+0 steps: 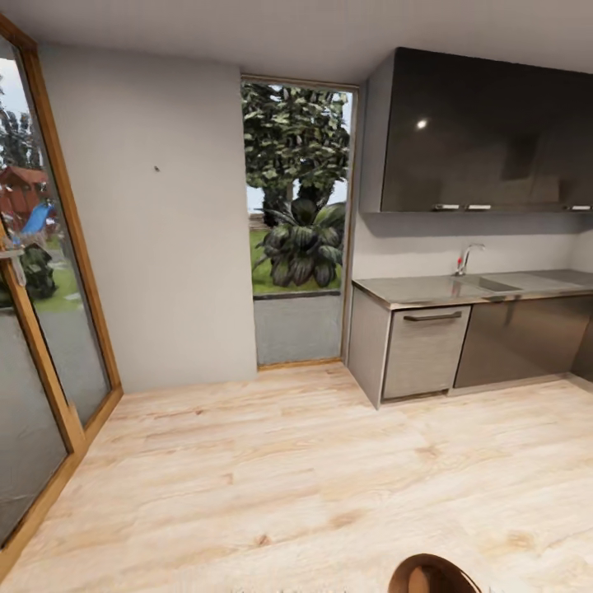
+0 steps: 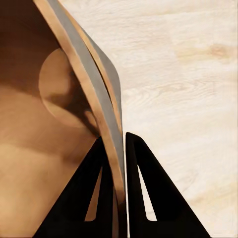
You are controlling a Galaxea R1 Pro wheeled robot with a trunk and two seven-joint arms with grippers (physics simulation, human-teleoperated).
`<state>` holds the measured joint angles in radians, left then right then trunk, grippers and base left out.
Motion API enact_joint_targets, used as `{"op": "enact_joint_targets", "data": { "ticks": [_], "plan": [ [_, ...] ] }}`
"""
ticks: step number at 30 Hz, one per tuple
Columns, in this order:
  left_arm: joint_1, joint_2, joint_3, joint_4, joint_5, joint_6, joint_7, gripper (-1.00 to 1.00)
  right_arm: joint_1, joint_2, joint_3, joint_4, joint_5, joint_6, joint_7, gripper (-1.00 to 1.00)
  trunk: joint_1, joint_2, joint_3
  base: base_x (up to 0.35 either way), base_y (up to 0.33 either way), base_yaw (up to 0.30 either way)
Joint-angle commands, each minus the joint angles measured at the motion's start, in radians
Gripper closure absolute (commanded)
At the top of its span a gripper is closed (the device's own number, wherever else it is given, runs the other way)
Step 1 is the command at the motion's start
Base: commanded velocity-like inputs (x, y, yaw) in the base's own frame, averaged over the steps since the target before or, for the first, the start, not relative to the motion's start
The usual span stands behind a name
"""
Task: Put the three can of soda from the living room inside the tash can in the kitchen.
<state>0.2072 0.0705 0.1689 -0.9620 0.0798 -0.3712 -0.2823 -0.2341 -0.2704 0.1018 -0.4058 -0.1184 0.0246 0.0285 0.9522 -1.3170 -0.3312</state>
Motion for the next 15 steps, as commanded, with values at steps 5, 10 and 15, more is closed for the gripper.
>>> {"op": "enact_joint_targets", "data": {
  "ticks": [5,10,15],
  "plan": [
    [0.0,0.0,0.0,0.001,0.0,0.0,0.0,-1.0,0.002,-0.034,-0.004,0.041,-0.013,-0.009,0.017,1.0,0.0,0.0,0.006,-0.325,0.0,0.164],
    [0.0,0.0,0.0,0.005,-0.001,0.0,0.0,-1.0,0.002,-0.044,-0.027,0.066,-0.012,-0.044,0.017,1.0,0.0,0.0,0.009,-0.325,0.0,0.117],
    [0.0,0.0,0.0,0.012,0.0,-0.001,0.001,-1.0,0.002,-0.037,-0.033,0.071,-0.012,-0.054,0.018,1.0,0.0,0.0,0.012,-0.325,0.0,0.084]
  ]
}}
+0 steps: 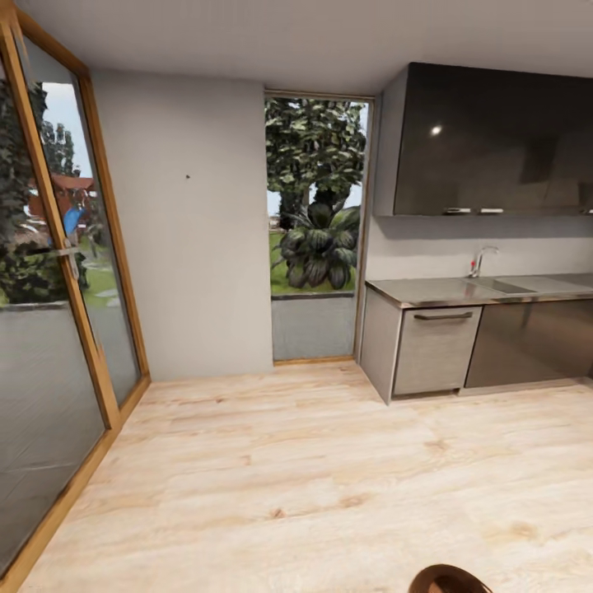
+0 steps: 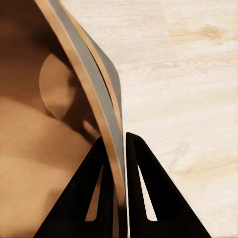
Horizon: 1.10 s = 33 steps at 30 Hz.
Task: Put the three can of soda from the living room inside the tash can in the kitchen.
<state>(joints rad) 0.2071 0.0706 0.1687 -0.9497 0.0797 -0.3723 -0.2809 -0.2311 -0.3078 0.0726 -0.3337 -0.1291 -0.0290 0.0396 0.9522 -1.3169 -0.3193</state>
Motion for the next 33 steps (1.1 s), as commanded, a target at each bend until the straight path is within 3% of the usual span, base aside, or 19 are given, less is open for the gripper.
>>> {"op": "enact_joint_targets", "data": {
  "ticks": [1,17,19,33],
  "plan": [
    [0.0,0.0,0.0,0.0,0.0,0.0,0.0,-1.0,0.0,0.001,-0.004,-0.001,-0.001,0.0,0.006,1.0,0.0,0.0,0.001,-0.325,0.0,0.073],
    [0.0,0.0,0.0,0.0,0.0,0.0,-0.001,-1.0,0.0,0.029,0.0,0.001,0.001,-0.002,0.006,1.0,0.0,0.0,0.006,-0.325,0.0,0.053],
    [0.0,0.0,0.0,0.0,0.0,0.0,-0.001,-1.0,0.001,0.045,0.0,0.001,0.009,-0.002,0.006,1.0,0.0,0.0,0.004,-0.325,0.0,0.004],
    [0.0,0.0,0.0,-0.004,0.0,0.0,-0.001,-1.0,0.001,0.062,0.002,0.001,0.013,-0.002,0.006,1.0,0.0,0.0,-0.015,-0.322,-0.023,0.008]
  ]
}}
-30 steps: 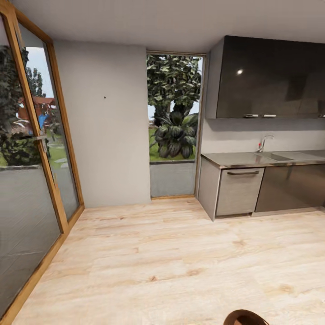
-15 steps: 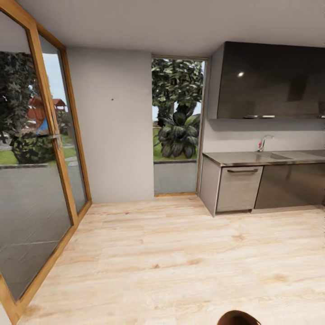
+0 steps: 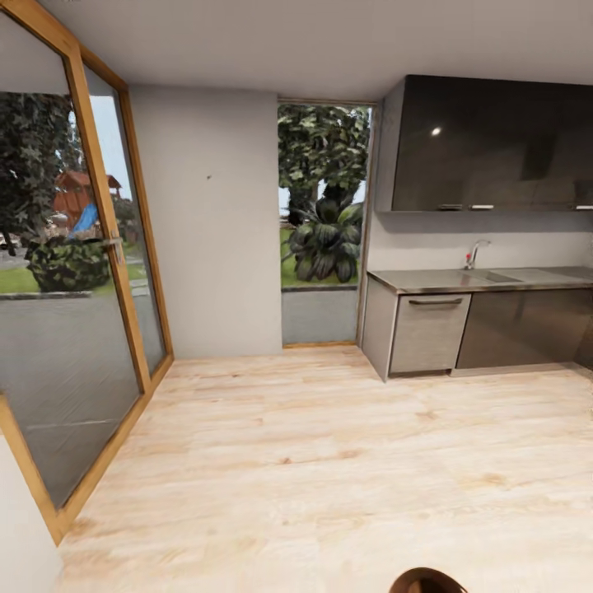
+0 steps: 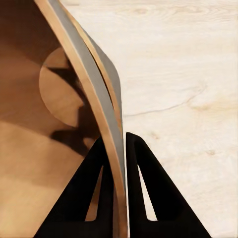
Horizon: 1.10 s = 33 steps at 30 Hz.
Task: Put the three can of soda from the living room inside the tash can in the kitchen.
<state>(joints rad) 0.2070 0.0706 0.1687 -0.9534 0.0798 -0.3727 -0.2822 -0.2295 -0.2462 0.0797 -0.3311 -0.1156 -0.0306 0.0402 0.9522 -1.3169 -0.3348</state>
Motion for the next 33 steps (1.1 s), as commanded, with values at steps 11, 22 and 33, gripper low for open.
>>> {"op": "enact_joint_targets", "data": {
  "ticks": [11,22,33],
  "plan": [
    [0.0,0.0,0.001,-0.003,0.0,0.0,0.0,-1.0,-0.001,0.02,-0.006,-0.001,0.003,-0.002,0.004,1.0,0.0,0.0,-0.007,-0.238,-0.202,0.188],
    [0.0,0.0,0.001,-0.004,0.0,0.0,0.0,-1.0,-0.001,0.022,-0.005,0.001,0.004,-0.002,0.002,1.0,0.0,0.0,-0.007,-0.114,-0.264,0.252],
    [0.0,0.0,0.0,-0.002,0.0,0.0,0.0,-1.0,-0.001,0.038,-0.005,0.001,0.005,-0.002,-0.008,1.0,0.0,0.0,-0.007,-0.075,-0.276,0.254]
  ]
}}
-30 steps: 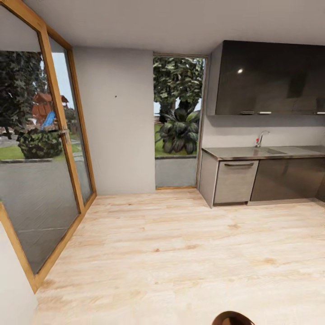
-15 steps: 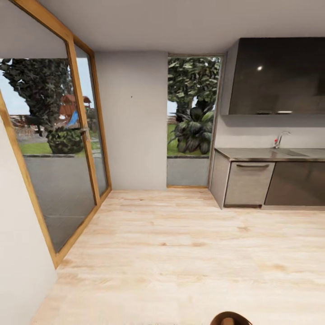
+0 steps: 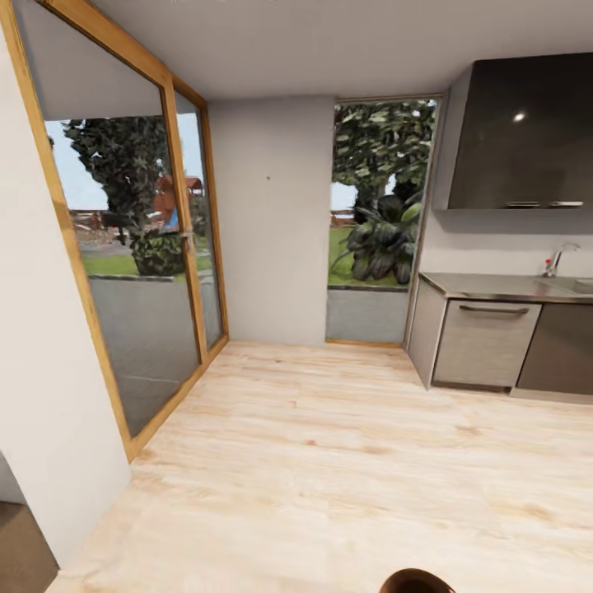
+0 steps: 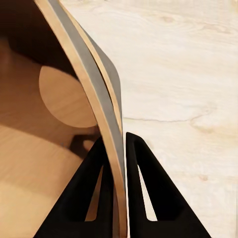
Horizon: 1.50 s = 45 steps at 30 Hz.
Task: Put the three can of soda from the living room inside the tash can in the kitchen.
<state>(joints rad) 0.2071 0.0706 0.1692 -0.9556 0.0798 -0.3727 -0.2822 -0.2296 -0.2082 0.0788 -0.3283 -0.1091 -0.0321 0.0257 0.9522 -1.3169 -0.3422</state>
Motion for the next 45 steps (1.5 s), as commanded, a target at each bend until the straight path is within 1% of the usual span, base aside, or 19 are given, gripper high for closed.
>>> {"op": "enact_joint_targets", "data": {
  "ticks": [1,11,16,18,23,24,27,28,29,32,34,40,45],
  "plan": [
    [0.0,0.0,0.0,0.001,0.0,0.0,0.0,-1.0,0.0,0.001,-0.004,-0.001,-0.001,0.0,0.006,1.0,0.0,0.0,0.0,-0.075,-0.276,0.254],
    [0.0,0.0,0.0,0.006,0.0,0.0,0.001,-1.0,0.0,0.001,-0.005,-0.003,-0.001,0.0,0.005,1.0,0.0,0.0,0.004,-0.075,-0.276,0.252],
    [0.0,0.0,0.0,0.006,0.0,0.0,0.001,-1.0,0.0,-0.011,-0.009,-0.004,-0.004,0.001,0.005,1.0,0.0,0.0,0.008,-0.075,-0.276,0.231],
    [0.0,0.0,0.0,0.006,0.0,0.0,0.001,-1.0,0.0,-0.017,-0.011,-0.005,-0.006,0.001,0.005,1.0,0.0,0.0,0.009,-0.075,-0.276,0.216],
    [0.0,0.0,0.001,0.006,0.0,0.0,0.001,-1.0,0.0,-0.047,-0.013,-0.006,-0.015,0.0,0.005,1.0,0.0,0.0,0.015,-0.075,-0.276,0.199],
    [0.0,0.0,0.001,0.006,0.0,0.0,0.002,-1.0,0.0,-0.063,-0.018,-0.006,-0.018,0.0,0.005,1.0,0.0,0.0,0.016,-0.075,-0.276,0.188],
    [0.0,0.0,0.0,0.006,0.0,0.0,0.002,-1.0,0.0,-0.075,-0.042,-0.006,-0.02,0.001,0.009,1.0,0.0,0.0,0.019,-0.075,-0.276,0.186],
    [0.0,0.0,0.0,0.006,0.0,0.0,0.002,-1.0,-0.001,-0.08,-0.065,-0.006,-0.02,0.001,0.013,1.0,0.0,0.0,0.02,-0.075,-0.276,0.185],
    [0.0,0.0,0.0,0.006,0.0,0.0,0.002,-1.0,-0.001,-0.082,-0.075,-0.007,-0.02,0.001,0.014,1.0,0.0,0.0,0.021,-0.075,-0.276,0.184],
    [0.0,0.0,0.0,0.006,0.0,0.0,0.003,-1.0,-0.001,-0.086,-0.099,-0.007,-0.02,0.001,0.018,1.0,0.0,0.0,0.025,-0.075,-0.276,0.183],
    [0.0,0.0,0.0,0.006,0.0,0.0,0.004,-1.0,-0.001,-0.088,-0.106,-0.007,-0.02,0.001,0.019,1.0,0.0,0.0,0.027,-0.075,-0.276,0.182],
    [0.0,0.0,-0.001,0.006,0.0,0.0,0.018,-1.0,-0.001,-0.081,-0.107,-0.006,-0.01,0.0,0.02,1.0,0.0,0.0,0.033,-0.075,-0.276,0.156],
    [0.0,0.0,-0.001,0.006,0.0,0.0,0.021,-1.0,-0.001,-0.076,-0.102,-0.005,-0.005,0.0,0.02,1.0,0.0,0.0,0.034,-0.075,-0.276,0.037]
  ]
}}
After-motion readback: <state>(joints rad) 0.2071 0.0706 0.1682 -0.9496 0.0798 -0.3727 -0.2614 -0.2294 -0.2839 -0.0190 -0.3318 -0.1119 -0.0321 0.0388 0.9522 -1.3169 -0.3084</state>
